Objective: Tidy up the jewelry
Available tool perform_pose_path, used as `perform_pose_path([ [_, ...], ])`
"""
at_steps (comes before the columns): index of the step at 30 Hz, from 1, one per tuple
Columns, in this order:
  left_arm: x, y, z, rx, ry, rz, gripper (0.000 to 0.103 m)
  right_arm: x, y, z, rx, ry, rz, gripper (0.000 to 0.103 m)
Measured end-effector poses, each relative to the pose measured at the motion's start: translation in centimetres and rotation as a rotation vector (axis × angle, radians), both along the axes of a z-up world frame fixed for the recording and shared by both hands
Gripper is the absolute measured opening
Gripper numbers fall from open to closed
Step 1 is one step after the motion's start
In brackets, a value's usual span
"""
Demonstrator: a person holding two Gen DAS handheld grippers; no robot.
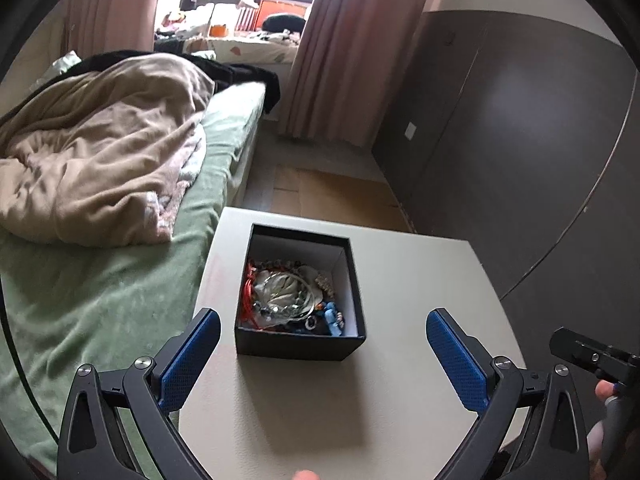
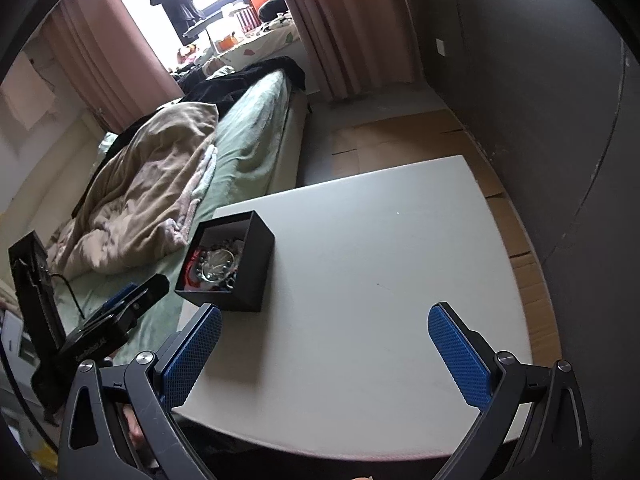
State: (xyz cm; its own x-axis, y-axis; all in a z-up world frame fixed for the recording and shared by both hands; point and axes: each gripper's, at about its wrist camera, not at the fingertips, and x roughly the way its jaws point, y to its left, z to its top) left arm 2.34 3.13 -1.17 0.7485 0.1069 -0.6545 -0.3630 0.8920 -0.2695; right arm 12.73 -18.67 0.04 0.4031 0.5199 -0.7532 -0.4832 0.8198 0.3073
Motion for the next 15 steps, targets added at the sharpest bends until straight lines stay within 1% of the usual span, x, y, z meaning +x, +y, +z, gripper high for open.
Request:
perform_pose_path([
  [3,-0.3,-0.1,0.5,0.003,-0.022,0.001,0.102,-0.2,-0.6,0.1,-0.002,-0.007,-0.031,0.103],
  [6,-0.5,-0.3,1.0,0.026,-0.034,0.008,0.102,-0.5,-0.8,0.2,-0.021,-0.026,-0.046,0.103],
  [11,-0.6,-0.2,1.7,0.029,-0.053,0.003,0.102,-0.7,-0.8,0.4,-0.02,-0.04,-0.049,0.103],
  [15,-0.7,-0.5,2.4,0.059,-0.066,-0.01,0.102,-0.7,-0.7,0.7,-0.016,-0.049,-0.049,0.103],
])
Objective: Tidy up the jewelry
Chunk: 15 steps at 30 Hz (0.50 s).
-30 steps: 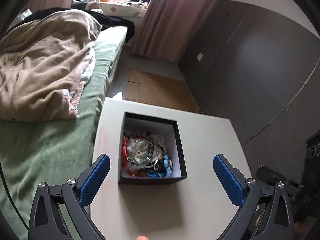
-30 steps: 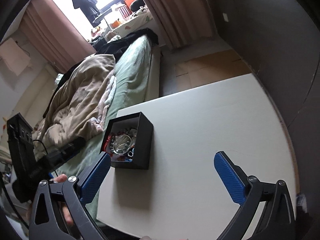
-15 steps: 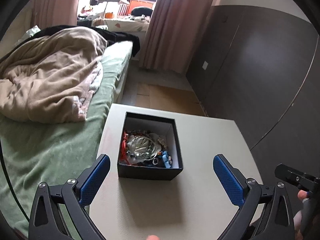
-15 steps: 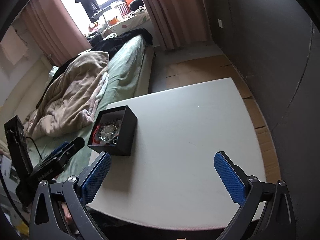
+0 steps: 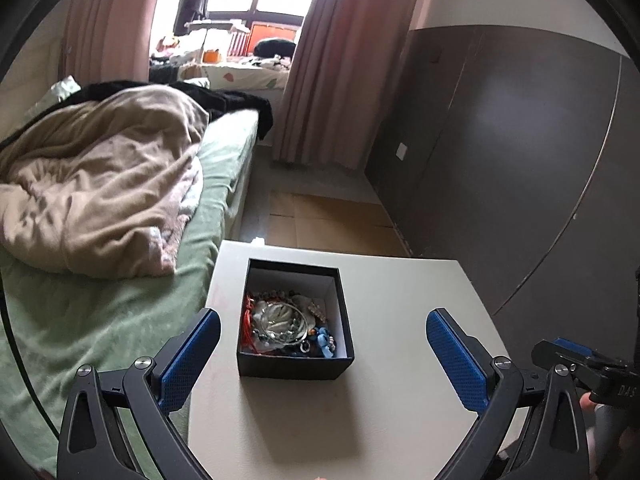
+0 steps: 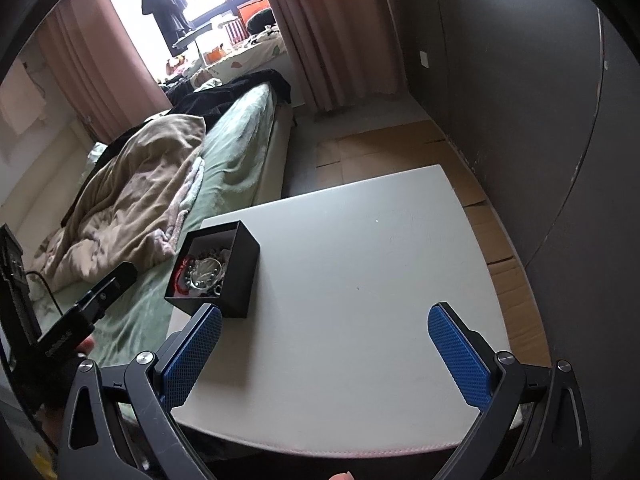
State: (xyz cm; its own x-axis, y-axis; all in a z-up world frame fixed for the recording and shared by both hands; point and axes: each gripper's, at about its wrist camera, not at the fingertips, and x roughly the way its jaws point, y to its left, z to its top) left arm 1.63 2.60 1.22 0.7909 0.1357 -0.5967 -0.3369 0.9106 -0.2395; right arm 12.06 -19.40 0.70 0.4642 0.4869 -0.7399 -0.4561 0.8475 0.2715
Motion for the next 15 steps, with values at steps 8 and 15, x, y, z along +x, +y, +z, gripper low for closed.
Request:
perform_pose_path([
  [8,-0.08,-0.08,0.26,-0.006,-0.002,-0.011,0.102,-0.06,0.57,-0.16,-0.007,-0.001,0.023,0.103],
  [15,-0.32,-0.14,0.46,0.002,-0.009,-0.009,0.102,-0.31,0.4,0.33,-0.004,-0.029,0.036,0.103],
])
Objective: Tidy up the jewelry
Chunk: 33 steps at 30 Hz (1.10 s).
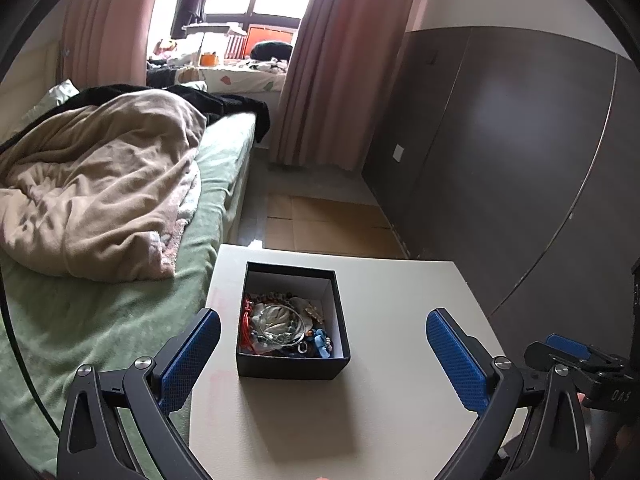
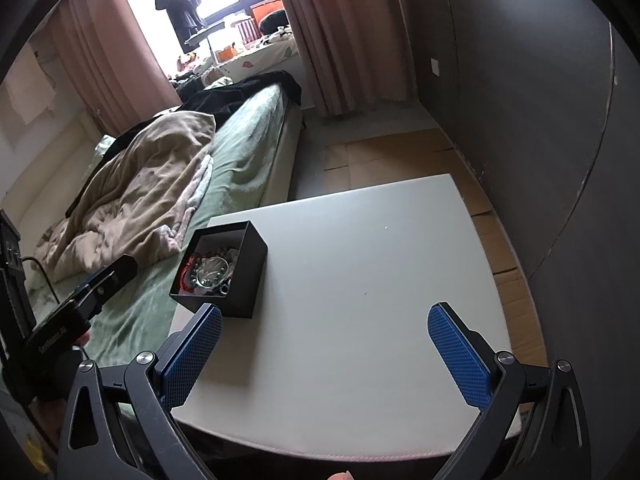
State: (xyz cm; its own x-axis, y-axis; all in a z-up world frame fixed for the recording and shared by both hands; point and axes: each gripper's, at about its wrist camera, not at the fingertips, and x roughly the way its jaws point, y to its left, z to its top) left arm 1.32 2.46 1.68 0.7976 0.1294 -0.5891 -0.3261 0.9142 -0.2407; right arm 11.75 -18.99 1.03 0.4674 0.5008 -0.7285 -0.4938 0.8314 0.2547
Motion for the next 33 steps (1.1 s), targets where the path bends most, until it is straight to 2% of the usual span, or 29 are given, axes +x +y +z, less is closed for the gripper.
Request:
perform_pose_path([
  [33,0.3,-1.0,0.2,0.057,0.005,-0.017,0.102,0.1,-1.0,0.3,0.003,-0.003,-0.003,0.103],
])
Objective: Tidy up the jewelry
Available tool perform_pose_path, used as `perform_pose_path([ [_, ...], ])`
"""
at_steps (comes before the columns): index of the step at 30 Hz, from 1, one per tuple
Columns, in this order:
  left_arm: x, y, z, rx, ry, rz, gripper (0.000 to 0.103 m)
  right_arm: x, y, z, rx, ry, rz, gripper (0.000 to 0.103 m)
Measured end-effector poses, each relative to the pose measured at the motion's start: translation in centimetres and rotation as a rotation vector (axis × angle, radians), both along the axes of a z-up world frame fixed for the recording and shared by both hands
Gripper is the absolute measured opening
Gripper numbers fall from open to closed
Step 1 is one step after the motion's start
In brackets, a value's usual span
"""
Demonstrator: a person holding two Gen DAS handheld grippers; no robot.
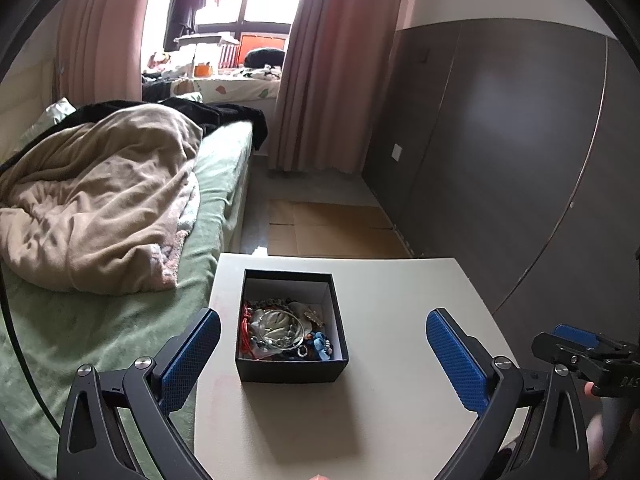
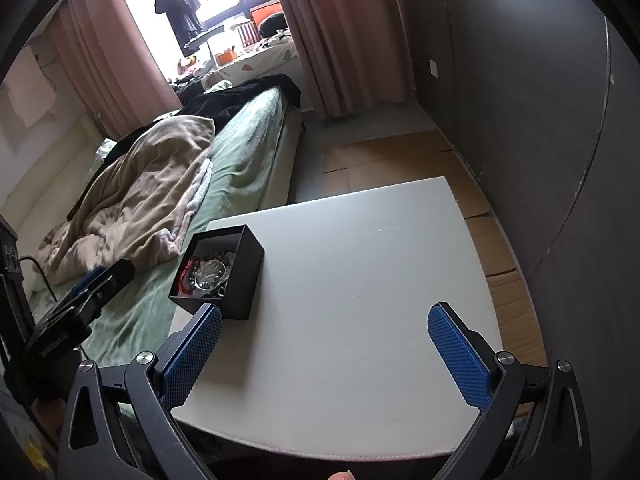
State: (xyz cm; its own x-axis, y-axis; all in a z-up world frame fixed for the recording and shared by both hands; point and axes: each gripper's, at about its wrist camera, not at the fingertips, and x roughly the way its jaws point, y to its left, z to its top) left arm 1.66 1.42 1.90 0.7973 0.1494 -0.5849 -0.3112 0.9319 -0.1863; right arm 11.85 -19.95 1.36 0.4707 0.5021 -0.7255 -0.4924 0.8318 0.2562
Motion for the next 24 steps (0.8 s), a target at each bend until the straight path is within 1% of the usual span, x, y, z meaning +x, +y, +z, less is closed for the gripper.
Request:
perform_pose_path([
  [7,0.6,-0.9,-0.4,0.014,0.006,-0.023,0.102,0.0,-0.1,-0.1,-0.024,-0.004,0.004,0.103],
  [10,1.2,-1.0,-0.9,0.039,0.033,-0.025,0.102,0.1,0.0,-0.3,-0.044,-0.012,0.001,0.103],
  [14,1.1,-0.8,-1.1,0.03,0.032,-0.028,0.102,0.1,-0.1,-0.6,-0.064,-0.018,0.004,0.103],
  [17,1.0,-0.8,-1.1,0.055,0.032,-0.027,0.102,0.2,-0.5,-0.6,-0.063,-0.021,-0.007,0.103],
  [21,1.1,-0.7,-1.5,0.045,0.04,-0.032,0.102,0.5,-0.8,-0.5,-0.052,-0.023,-0.023,0.103],
  [24,1.2,-1.0,-1.3,0.069,0.037,-0.032,0.102,0.5,-0.9,-0.4,-0.051,-0.027,-0.032,0.103],
])
